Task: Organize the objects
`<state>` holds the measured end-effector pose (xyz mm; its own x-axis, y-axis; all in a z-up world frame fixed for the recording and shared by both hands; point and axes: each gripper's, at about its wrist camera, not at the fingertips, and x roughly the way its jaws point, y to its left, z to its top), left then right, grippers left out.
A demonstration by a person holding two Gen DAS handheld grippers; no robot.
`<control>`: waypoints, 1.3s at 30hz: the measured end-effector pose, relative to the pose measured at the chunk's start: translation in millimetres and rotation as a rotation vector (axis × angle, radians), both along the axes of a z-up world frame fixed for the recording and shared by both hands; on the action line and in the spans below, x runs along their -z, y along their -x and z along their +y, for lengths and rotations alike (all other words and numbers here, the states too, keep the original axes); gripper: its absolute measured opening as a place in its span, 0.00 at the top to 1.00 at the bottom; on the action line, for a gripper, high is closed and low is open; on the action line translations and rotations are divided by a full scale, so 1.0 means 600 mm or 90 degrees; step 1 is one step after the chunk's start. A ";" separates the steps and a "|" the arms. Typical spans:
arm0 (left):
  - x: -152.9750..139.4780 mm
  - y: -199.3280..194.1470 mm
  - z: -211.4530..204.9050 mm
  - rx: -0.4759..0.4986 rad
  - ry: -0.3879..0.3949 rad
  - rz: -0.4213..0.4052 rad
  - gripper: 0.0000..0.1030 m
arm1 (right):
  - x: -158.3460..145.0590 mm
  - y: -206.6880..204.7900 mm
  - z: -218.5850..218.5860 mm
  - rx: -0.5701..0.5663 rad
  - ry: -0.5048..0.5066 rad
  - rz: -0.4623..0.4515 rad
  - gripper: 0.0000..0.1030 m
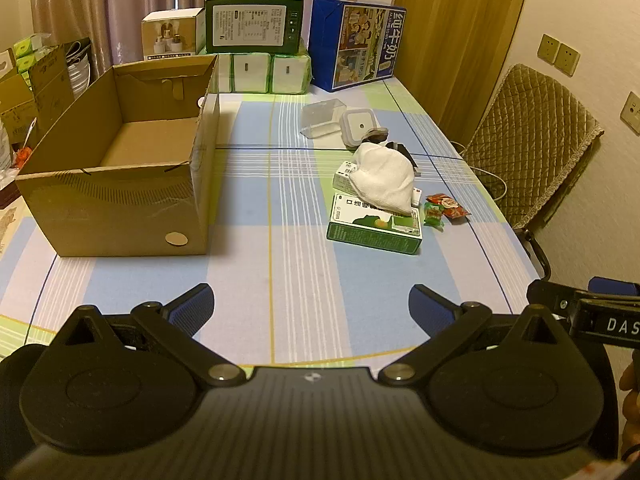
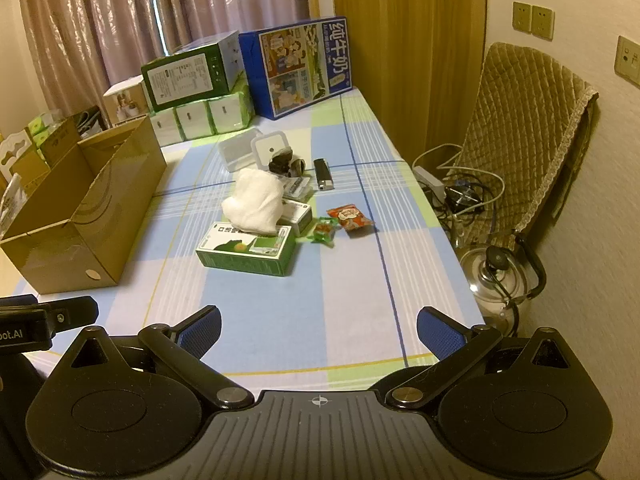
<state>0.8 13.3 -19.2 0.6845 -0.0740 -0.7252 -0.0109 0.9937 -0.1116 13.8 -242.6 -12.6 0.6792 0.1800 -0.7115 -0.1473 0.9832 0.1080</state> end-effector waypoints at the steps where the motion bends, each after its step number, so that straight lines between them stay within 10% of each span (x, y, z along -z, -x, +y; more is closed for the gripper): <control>1: 0.000 0.000 0.000 0.000 -0.001 0.000 0.01 | 0.000 0.000 -0.001 0.000 0.000 0.000 0.02; 39: 0.026 -0.022 0.005 0.025 0.008 0.037 0.01 | 0.025 -0.017 -0.011 -0.012 -0.027 0.026 0.02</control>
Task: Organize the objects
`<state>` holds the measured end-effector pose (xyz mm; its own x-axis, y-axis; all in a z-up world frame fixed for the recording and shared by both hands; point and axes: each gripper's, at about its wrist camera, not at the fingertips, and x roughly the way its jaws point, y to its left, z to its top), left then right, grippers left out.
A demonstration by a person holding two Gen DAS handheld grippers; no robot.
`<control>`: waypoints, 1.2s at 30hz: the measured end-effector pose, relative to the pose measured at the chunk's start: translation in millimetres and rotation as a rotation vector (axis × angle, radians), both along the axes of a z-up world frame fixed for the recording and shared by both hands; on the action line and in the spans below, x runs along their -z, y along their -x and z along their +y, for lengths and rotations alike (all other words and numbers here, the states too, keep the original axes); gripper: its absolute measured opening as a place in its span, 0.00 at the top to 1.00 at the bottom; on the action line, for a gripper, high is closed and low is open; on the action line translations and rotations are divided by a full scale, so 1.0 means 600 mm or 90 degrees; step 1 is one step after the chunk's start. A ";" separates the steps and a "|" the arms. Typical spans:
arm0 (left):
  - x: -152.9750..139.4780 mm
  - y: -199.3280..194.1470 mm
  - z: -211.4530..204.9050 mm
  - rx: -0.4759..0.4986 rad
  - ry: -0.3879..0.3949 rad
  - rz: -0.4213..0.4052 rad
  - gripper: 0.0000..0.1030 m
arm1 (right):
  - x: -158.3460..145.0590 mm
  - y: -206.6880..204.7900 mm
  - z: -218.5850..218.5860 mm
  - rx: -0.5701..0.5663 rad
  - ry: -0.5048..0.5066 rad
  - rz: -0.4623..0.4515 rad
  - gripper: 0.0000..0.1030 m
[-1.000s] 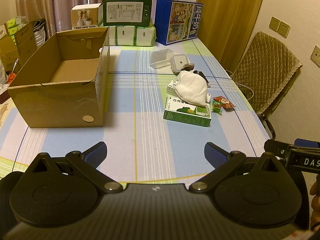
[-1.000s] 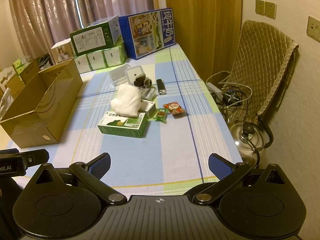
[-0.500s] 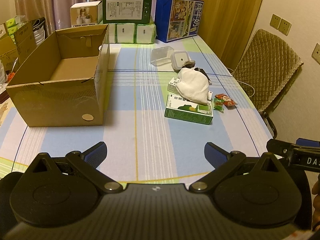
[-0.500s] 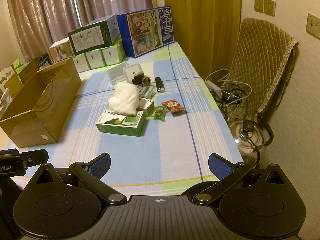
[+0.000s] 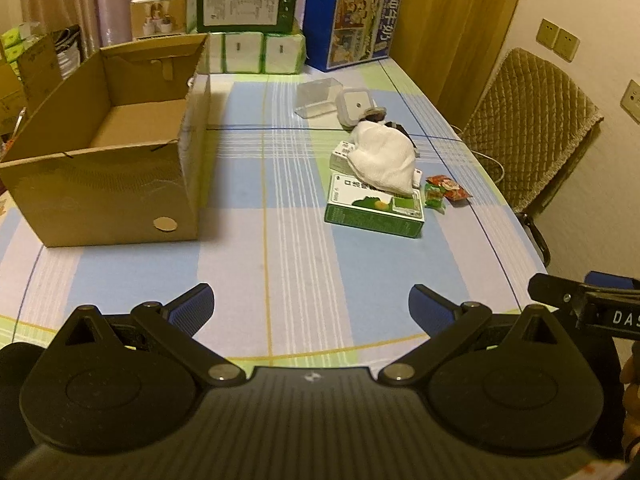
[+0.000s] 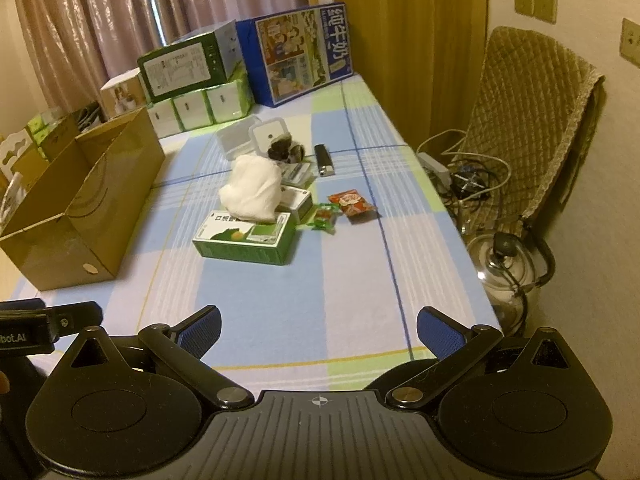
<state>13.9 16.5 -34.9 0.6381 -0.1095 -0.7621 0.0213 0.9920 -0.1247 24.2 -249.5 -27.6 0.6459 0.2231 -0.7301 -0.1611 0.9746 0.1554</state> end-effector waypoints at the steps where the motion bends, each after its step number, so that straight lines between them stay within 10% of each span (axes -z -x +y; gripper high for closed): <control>1: 0.002 -0.003 -0.001 0.007 -0.001 0.003 0.01 | 0.002 -0.003 -0.002 -0.002 -0.006 0.003 0.02; 36: 0.161 -0.306 -0.146 0.527 -0.214 -0.032 0.19 | 0.078 -0.248 -0.025 -0.055 0.046 0.060 0.17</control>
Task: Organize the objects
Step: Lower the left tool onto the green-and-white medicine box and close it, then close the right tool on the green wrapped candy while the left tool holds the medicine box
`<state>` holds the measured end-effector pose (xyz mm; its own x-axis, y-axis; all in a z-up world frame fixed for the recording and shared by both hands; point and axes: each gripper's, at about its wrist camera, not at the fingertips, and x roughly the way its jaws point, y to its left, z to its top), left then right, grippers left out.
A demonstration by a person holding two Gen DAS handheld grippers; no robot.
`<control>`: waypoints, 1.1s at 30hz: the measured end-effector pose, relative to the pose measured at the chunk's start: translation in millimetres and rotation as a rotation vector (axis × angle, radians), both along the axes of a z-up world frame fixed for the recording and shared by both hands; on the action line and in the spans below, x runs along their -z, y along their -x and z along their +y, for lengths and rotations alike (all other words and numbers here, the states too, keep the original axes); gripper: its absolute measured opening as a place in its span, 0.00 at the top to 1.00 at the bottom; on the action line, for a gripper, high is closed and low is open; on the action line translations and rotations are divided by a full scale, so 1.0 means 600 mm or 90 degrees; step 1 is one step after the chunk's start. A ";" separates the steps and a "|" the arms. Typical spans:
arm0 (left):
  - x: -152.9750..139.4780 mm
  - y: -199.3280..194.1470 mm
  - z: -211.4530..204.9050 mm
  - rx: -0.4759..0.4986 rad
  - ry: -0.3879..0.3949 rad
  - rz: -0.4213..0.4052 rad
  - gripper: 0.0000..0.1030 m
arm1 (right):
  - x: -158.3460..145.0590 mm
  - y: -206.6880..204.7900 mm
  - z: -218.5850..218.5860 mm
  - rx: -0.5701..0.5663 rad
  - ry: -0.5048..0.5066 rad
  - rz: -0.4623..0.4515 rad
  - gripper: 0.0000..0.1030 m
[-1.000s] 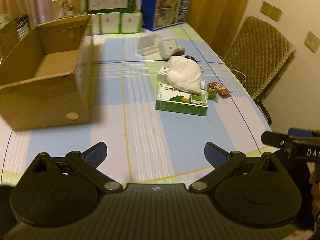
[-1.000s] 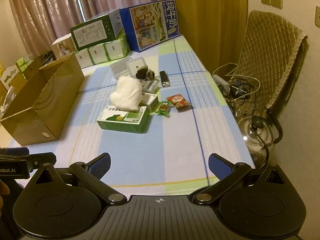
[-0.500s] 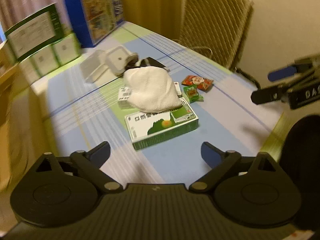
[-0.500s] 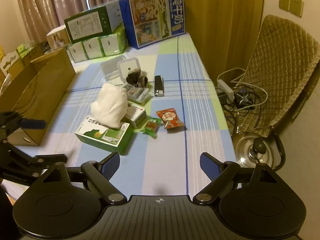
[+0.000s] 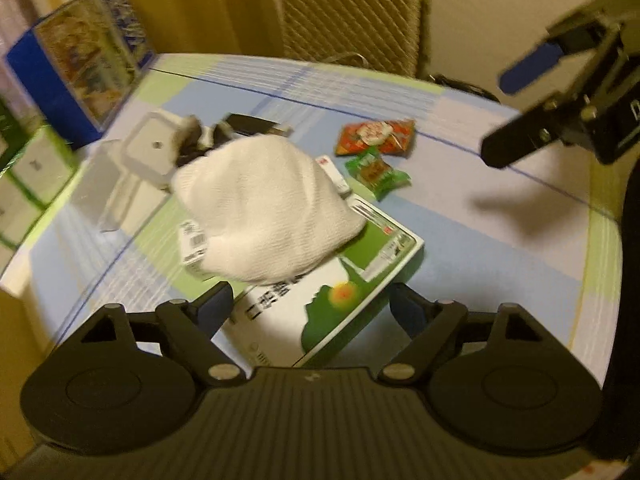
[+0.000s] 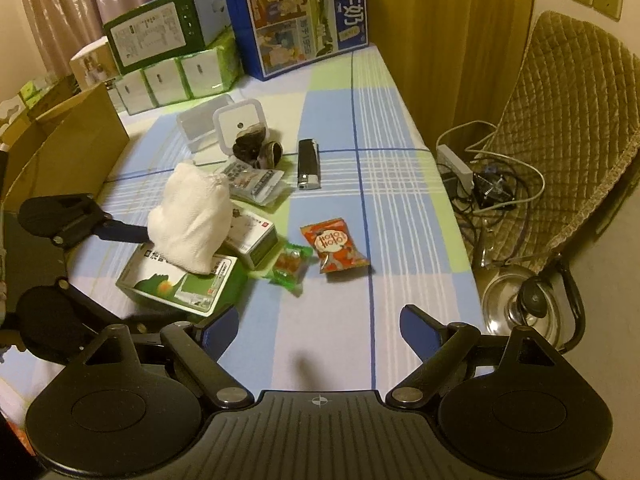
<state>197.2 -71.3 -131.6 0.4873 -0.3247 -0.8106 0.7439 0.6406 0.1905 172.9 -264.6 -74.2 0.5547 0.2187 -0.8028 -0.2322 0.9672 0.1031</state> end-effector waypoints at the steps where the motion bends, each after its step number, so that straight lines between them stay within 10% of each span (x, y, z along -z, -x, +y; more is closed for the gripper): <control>1: 0.003 -0.003 -0.002 0.009 -0.002 -0.001 0.18 | 0.001 -0.003 0.000 0.001 0.000 0.002 0.17; 7: 0.000 0.013 0.004 -0.033 -0.007 0.012 0.39 | 0.007 -0.009 0.001 -0.001 -0.004 0.012 0.17; 14: -0.005 0.074 0.029 -0.241 0.009 0.005 0.47 | 0.017 -0.017 0.028 -0.013 -0.018 -0.009 0.20; 20: -0.009 0.084 0.054 -0.346 0.069 0.001 0.47 | 0.058 -0.046 0.053 0.022 -0.024 -0.030 0.52; 29: -0.007 0.090 0.051 -0.330 0.073 -0.008 0.47 | 0.098 -0.082 0.074 0.026 -0.003 -0.044 0.66; 33: -0.006 0.091 0.047 -0.317 0.070 -0.014 0.46 | 0.098 -0.069 0.071 0.030 0.000 -0.035 0.91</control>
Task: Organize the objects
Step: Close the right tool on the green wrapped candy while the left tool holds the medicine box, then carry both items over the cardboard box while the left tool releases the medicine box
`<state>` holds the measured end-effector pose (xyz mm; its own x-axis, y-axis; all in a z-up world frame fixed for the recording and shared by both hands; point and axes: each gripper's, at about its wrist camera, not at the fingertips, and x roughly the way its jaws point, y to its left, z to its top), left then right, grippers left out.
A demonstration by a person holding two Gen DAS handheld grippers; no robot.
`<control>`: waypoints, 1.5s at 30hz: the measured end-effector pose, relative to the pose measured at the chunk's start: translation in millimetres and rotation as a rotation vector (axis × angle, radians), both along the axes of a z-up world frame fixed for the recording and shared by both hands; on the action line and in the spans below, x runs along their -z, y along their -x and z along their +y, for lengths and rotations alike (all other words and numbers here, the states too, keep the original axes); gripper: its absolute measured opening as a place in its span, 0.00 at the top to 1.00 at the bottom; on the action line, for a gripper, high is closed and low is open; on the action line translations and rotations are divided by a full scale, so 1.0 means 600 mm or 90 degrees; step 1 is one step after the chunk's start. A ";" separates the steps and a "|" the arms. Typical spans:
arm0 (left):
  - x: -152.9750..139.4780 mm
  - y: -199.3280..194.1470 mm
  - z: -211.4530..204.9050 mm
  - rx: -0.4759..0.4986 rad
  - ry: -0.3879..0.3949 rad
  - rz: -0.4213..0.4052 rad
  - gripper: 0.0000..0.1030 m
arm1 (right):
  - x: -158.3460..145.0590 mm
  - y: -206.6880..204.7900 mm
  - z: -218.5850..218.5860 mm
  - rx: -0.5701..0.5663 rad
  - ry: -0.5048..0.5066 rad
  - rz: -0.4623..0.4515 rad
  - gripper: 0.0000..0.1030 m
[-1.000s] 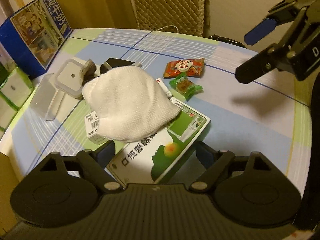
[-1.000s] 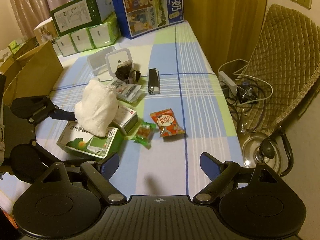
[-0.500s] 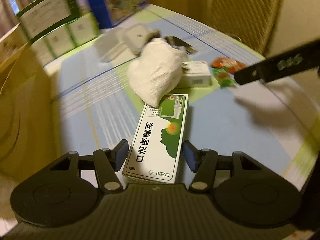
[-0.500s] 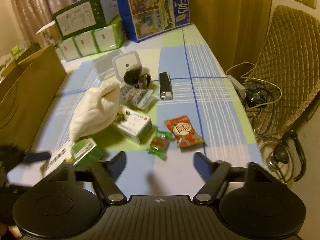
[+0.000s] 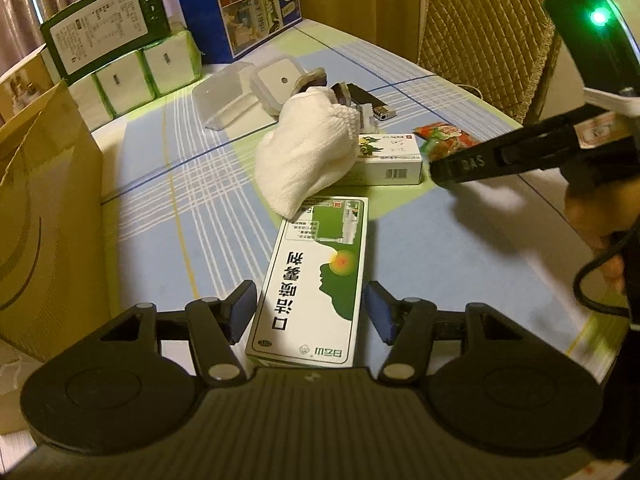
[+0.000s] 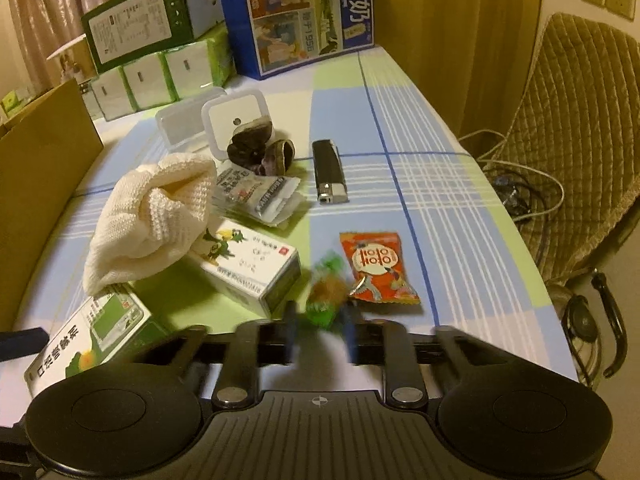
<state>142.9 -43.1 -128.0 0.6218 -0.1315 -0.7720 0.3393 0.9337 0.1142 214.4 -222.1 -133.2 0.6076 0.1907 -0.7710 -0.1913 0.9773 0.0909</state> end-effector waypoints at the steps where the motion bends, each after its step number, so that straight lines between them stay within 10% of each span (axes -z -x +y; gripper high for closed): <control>1: 0.000 0.000 0.000 0.003 0.001 0.000 0.46 | -0.001 0.008 0.001 -0.003 -0.001 0.004 0.93; 8: 0.002 -0.008 0.002 0.024 0.002 0.000 0.42 | -0.012 0.048 0.007 0.005 0.004 -0.025 0.91; 13: 0.004 -0.016 0.007 0.021 0.008 0.004 0.41 | -0.008 0.025 0.002 0.012 0.021 -0.047 0.59; 21: 0.012 -0.031 0.007 0.021 0.022 0.024 0.43 | 0.008 -0.020 0.004 -0.009 0.032 -0.042 0.60; 24: 0.011 -0.030 0.004 0.024 0.020 0.022 0.46 | 0.008 -0.021 0.009 -0.018 0.044 -0.037 0.78; 45: 0.010 -0.034 -0.006 0.014 0.017 0.050 0.51 | -0.014 0.091 0.018 0.007 -0.016 -0.015 0.79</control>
